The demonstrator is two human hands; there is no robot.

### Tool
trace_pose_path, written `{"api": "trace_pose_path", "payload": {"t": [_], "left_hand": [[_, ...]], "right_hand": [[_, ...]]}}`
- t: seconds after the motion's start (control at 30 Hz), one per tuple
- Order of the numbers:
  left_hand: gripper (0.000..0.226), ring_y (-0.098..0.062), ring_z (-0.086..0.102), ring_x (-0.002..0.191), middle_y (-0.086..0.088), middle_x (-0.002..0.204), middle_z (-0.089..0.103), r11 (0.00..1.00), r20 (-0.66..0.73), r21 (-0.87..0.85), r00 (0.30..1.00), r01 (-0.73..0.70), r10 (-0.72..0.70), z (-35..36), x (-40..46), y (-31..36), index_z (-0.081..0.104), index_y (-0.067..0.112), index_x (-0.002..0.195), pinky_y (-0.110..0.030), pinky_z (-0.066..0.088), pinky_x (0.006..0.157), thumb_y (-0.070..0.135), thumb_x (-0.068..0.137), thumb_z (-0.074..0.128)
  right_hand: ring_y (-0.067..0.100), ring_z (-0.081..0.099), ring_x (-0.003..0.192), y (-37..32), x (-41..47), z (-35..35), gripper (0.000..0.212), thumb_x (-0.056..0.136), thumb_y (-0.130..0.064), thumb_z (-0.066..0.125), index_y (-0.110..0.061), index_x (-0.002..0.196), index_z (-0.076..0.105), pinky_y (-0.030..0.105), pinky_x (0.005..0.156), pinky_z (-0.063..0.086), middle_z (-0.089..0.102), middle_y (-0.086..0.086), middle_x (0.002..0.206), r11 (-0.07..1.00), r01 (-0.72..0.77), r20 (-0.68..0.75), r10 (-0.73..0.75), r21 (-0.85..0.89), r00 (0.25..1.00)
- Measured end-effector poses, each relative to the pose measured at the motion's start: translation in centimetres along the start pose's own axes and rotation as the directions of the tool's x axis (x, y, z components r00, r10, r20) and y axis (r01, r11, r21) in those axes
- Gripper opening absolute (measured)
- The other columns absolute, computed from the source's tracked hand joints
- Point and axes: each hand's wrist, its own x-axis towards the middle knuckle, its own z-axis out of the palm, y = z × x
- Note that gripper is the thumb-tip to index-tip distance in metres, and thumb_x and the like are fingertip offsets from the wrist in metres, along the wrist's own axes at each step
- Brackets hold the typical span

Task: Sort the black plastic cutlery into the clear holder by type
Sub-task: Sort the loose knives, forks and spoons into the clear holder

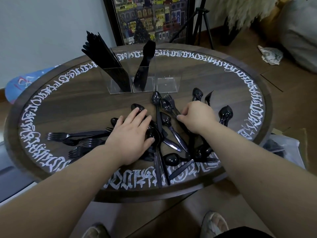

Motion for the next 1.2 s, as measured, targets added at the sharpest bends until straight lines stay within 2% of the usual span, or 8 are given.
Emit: {"api": "trace_pose_path", "payload": {"t": [0.3,0.6,0.7,0.8,0.9,0.97,1.07,1.2], "left_hand": [[0.057,-0.016,-0.002,0.147,0.003,0.159,0.016,0.995,-0.13,-0.095,0.991,-0.041,0.029,-0.3,-1.1,1.2,0.027,0.019,0.149,-0.043,0.013,0.118,0.044,0.099,0.036],[0.043,-0.02,0.037,0.127,0.01,0.138,0.051,0.964,-0.274,-0.264,0.959,0.002,-0.077,-1.9,0.2,4.9,0.055,0.025,0.133,-0.034,0.033,0.105,0.044,0.099,0.037],[0.033,-0.018,0.05,0.117,0.006,0.127,0.061,0.881,-0.26,-0.471,0.948,0.04,-0.181,-2.5,0.8,6.8,0.065,0.025,0.121,-0.026,0.035,0.095,0.038,0.097,0.046],[0.02,-0.019,0.064,0.094,-0.003,0.1,0.073,0.626,-0.154,-0.777,0.944,0.067,-0.292,-2.6,1.1,8.1,0.075,0.022,0.092,-0.031,0.047,0.085,0.026,0.093,0.056],[0.021,-0.016,0.067,0.087,-0.006,0.096,0.073,0.424,-0.047,-0.902,0.957,0.082,-0.285,-2.5,1.0,8.9,0.074,0.024,0.078,-0.027,0.05,0.077,0.025,0.092,0.059],[0.021,-0.021,0.066,0.079,-0.011,0.089,0.073,0.459,-0.069,-0.884,0.945,0.09,-0.319,-2.3,1.0,9.1,0.072,0.019,0.077,-0.03,0.051,0.07,0.027,0.092,0.059],[0.023,-0.026,0.064,0.073,-0.003,0.082,0.073,0.478,-0.083,-0.87,0.918,0.123,-0.387,-2.3,1.3,9.0,0.068,0.016,0.081,-0.038,0.052,0.07,0.025,0.095,0.053],[0.021,-0.015,0.069,0.073,0.004,0.075,0.071,0.473,-0.066,-0.869,0.913,0.145,-0.402,-2.0,1.5,8.3,0.059,0.015,0.087,-0.034,0.055,0.068,0.024,0.1,0.044]], "right_hand": [[0.02,0.061,0.085,0.7,-1.8,-1.3,0.013,0.087,-0.029,0.063,-0.023,0.075,0.061,0.032,0.074,0.05,0.064,-0.005,0.08,0.961,0.014,-0.153,0.03,0.276,0.988],[0.008,0.058,0.064,2.1,-6.0,-1.7,0.019,0.083,-0.01,0.071,-0.025,0.075,0.063,0.018,0.064,0.05,0.064,-0.004,0.071,0.658,0.008,-0.008,-0.004,0.753,1.0],[0.005,0.059,0.062,2.0,-7.5,-1.2,0.015,0.083,-0.009,0.071,-0.023,0.078,0.066,0.019,0.065,0.051,0.066,-0.004,0.071,0.596,-0.008,0.046,-0.049,0.803,0.998],[0.003,0.06,0.062,2.6,-7.9,-1.0,0.012,0.083,-0.008,0.07,-0.02,0.081,0.067,0.017,0.063,0.051,0.067,-0.004,0.07,0.558,-0.001,0.032,-0.045,0.83,0.998],[0.003,0.061,0.066,3.2,-8.1,-0.8,0.015,0.083,-0.008,0.07,-0.022,0.079,0.068,0.016,0.067,0.051,0.068,-0.004,0.073,0.565,0.025,0.017,-0.069,0.825,0.997],[0.008,0.064,0.076,3.7,-8.1,-0.5,0.01,0.086,-0.012,0.068,-0.021,0.089,0.072,0.023,0.077,0.053,0.07,-0.003,0.083,0.635,0.072,-0.018,-0.091,0.77,0.996],[0.011,0.057,0.099,5.6,-7.6,-0.4,0.024,0.092,-0.024,0.058,-0.023,0.114,0.068,0.029,0.089,0.048,0.063,-0.006,0.109,0.905,0.124,-0.151,-0.067,0.407,0.986],[0.023,0.039,0.122,8.6,-7.5,-0.8,0.042,0.094,-0.035,0.053,-0.026,0.134,0.051,0.032,0.098,0.036,0.046,0.0,0.132,0.978,-0.094,-0.163,0.125,0.185,0.979]]}}
